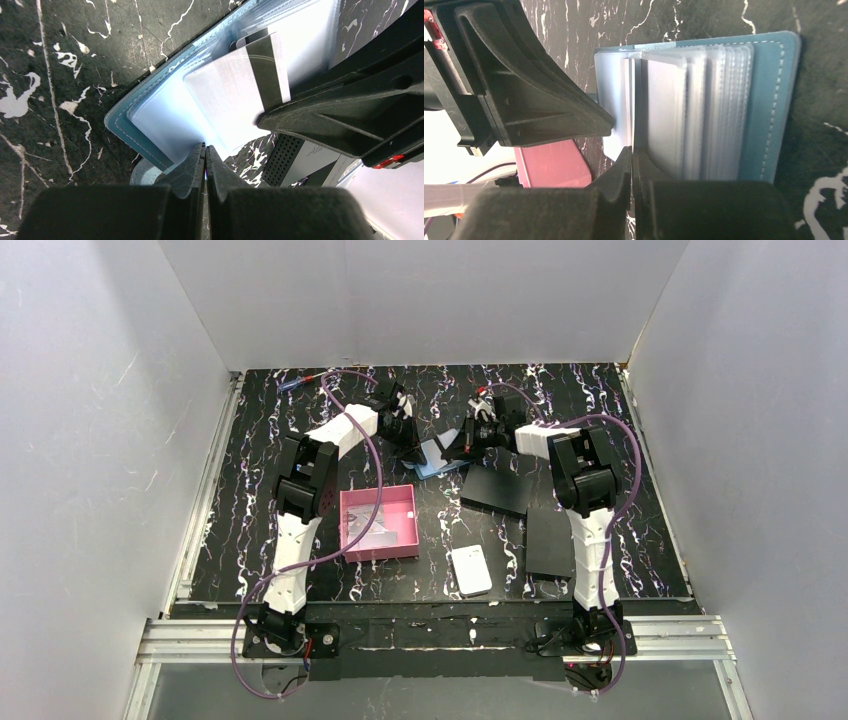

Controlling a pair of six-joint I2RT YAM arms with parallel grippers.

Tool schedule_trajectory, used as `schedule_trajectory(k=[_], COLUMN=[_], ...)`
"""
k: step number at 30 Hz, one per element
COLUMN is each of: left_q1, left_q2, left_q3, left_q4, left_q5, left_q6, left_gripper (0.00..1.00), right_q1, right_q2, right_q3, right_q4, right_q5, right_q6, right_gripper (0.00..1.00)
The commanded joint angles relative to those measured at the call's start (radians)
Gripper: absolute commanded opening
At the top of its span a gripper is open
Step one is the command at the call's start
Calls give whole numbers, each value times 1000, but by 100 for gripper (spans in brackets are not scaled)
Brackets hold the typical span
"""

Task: Put the credit cards into the card holder
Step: Insert the credit card into the card holder.

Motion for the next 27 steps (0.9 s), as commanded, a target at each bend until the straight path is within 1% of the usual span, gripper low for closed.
schedule_trajectory(k=[1,2,5,8,11,13,17,20,22,23,25,27], left_q1=[7,7,6,6,6,7,7,7,7,6,6,7], left_q2=[21,21,17,14,16,17,15,14,14,14,14,14], left_q3=[9,10,7,3,2,4,3,4,7,8,10,9], left_q4=[-63,-63,-63,-63,-63,-63,-62,-62,-61,-63,-63,-64], left_q5=[-41,-40,-39,-43,-39,-36,-33,-32,-31,-30,-28,-27], left_q6=[31,32,38,40,43,43,47,48,49,49,50,51], left_gripper=[0,0,0,0,0,0,0,0,0,0,0,0], right_q1=[25,25,25,26,31,34,35,36,37,39,42,44], right_q2=[-38,-43,-64,-84,-100,-109,-119,-103,-85,-75,-60,-48], right_q3=[-37,-20,67,123,156,178,204,235,257,267,279,279], right_q4=[44,11,-205,-334,-429,-475,-502,-508,-503,-500,-497,-485], right_q5=[48,55,134,208,271,305,341,332,324,321,310,310], right_q6=[-4,-32,-146,-216,-270,-309,-339,-342,-340,-337,-328,-317], right_gripper=[13,15,25,37,45,49,56,56,54,52,44,40])
